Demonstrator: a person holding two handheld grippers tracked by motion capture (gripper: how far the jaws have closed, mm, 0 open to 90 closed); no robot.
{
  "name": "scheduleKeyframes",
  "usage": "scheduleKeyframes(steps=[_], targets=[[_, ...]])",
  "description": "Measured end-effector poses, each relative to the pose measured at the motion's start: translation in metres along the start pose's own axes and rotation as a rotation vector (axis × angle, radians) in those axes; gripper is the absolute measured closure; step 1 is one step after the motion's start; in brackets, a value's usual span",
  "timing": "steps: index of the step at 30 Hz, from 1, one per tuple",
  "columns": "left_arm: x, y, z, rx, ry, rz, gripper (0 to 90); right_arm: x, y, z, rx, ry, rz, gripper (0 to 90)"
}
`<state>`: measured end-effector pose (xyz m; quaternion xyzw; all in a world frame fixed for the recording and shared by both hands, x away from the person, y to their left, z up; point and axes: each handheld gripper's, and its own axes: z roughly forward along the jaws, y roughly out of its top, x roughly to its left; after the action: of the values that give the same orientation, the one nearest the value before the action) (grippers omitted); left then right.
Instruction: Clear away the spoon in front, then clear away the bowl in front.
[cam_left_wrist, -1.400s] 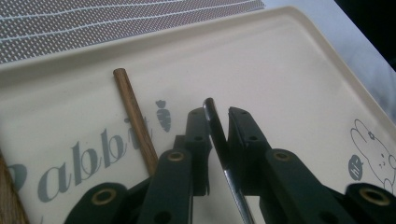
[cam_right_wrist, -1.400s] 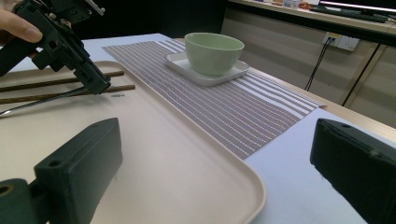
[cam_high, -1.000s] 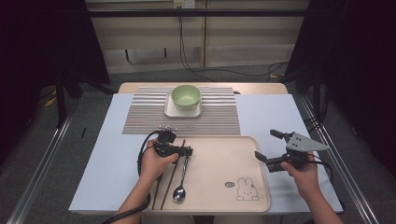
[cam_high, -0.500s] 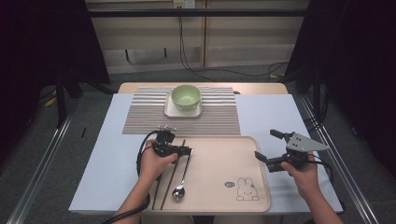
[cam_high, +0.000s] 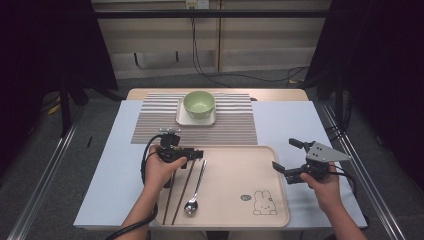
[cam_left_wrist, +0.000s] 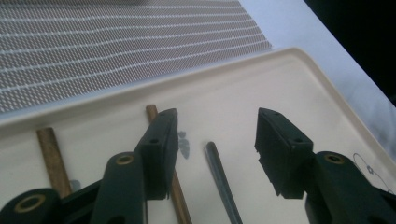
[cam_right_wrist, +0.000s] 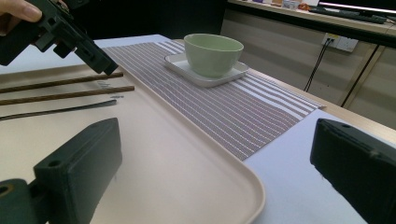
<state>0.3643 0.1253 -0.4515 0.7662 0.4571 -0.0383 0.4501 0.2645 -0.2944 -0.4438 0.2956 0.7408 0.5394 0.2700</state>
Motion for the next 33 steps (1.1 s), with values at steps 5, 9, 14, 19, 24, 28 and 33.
scheduleKeyframes(steps=[5,9,14,19,24,28,33], targets=[[0.002,0.007,-0.004,-0.050,0.014,-0.033,33.1,0.000,0.000,0.000,0.000,-0.001,-0.001,1.7],[0.004,0.014,-0.006,-0.076,0.026,-0.041,25.3,0.000,0.000,-0.001,0.003,0.008,-0.006,1.7],[0.008,0.023,-0.008,-0.113,0.048,-0.046,16.8,0.000,-0.001,-0.001,0.009,0.010,-0.014,1.7],[0.016,0.031,-0.011,-0.152,0.079,-0.055,14.0,0.001,0.000,-0.002,0.003,0.003,-0.008,1.7],[0.024,0.040,-0.011,-0.167,0.115,-0.066,13.3,0.001,0.000,-0.001,0.004,0.006,-0.009,1.7],[0.030,0.047,-0.010,-0.192,0.127,-0.094,12.9,0.001,0.000,-0.001,0.004,0.009,-0.006,1.7],[0.036,0.056,-0.009,-0.191,0.158,-0.098,12.7,0.000,0.000,0.000,0.003,0.007,-0.012,1.7]])
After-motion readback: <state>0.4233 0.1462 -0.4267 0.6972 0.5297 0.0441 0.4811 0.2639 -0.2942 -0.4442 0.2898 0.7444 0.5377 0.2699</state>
